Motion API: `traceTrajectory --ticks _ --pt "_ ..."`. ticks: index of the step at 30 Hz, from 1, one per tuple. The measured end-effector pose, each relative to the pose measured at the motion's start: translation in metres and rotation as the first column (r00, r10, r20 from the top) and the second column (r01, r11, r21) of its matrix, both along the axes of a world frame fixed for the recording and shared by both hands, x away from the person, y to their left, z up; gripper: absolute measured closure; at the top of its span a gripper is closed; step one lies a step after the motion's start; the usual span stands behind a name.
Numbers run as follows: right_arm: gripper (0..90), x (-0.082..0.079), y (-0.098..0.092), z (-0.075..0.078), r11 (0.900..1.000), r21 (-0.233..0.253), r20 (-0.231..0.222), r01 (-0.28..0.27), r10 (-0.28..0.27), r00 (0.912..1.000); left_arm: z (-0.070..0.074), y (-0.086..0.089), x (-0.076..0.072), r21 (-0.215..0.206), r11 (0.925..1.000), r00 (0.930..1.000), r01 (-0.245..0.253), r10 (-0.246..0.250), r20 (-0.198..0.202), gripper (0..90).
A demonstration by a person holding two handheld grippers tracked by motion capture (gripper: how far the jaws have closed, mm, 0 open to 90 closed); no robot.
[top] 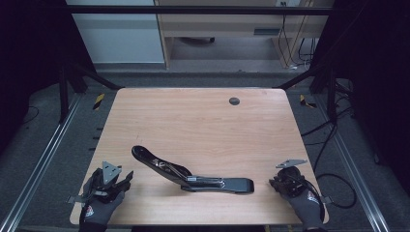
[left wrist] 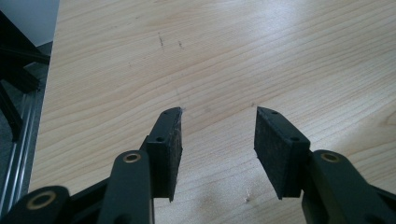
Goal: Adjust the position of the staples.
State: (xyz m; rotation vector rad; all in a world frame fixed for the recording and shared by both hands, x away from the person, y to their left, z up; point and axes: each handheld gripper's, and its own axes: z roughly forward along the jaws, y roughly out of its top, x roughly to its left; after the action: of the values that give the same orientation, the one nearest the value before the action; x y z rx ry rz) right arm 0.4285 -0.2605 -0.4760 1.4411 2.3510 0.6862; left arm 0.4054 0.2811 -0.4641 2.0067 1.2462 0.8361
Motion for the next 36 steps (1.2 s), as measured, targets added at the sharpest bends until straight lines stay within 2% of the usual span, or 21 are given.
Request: traceTrajectory --ticks 12,13,18,19,24,25,33,36 --pt "77.6 0.001 0.001 -0.002 1.0 0.009 -0.03 -0.003 0.003 0.9995 0.0 0.0 0.0 0.002 1.0 1.0 -0.003 0.003 -0.002 51.5" --pt "77.7 0.002 0.0 -0.002 1.0 -0.004 -0.015 -0.008 0.008 0.9999 0.0 0.0 0.0 0.002 1.0 1.0 -0.003 0.003 -0.001 51.5" --pt "77.8 0.0 -0.001 0.004 1.0 0.023 -0.004 -0.003 0.003 1.0 0.0 0.0 0.0 0.002 1.0 1.0 -0.004 0.004 -0.001 51.5" --pt "77.8 0.0 -0.001 0.004 1.0 0.013 0.015 -0.011 0.01 0.9998 0.0 0.0 0.0 0.002 1.0 1.0 -0.005 0.005 -0.001 51.5" --pt "77.8 -0.002 0.0 0.011 0.999 0.027 0.041 -0.046 0.045 0.9981 0.0 0.0 0.0 0.002 1.0 1.0 -0.005 0.005 -0.002 51.5" --pt "77.8 -0.002 0.0 0.012 0.997 0.025 0.063 -0.077 0.076 0.9951 0.0 0.0 0.0 0.001 1.0 1.0 -0.005 0.005 -0.002 51.5" --pt "77.9 -0.002 0.007 0.021 0.988 0.033 0.098 -0.148 0.144 0.9847 0.0 0.0 0.0 0.003 1.0 1.0 -0.005 0.005 -0.003 51.5" --pt "77.9 -0.001 0.01 0.026 0.984 0.03 0.117 -0.178 0.173 0.9779 0.0 0.0 0.0 0.002 1.0 1.0 -0.006 0.006 -0.005 51.5"
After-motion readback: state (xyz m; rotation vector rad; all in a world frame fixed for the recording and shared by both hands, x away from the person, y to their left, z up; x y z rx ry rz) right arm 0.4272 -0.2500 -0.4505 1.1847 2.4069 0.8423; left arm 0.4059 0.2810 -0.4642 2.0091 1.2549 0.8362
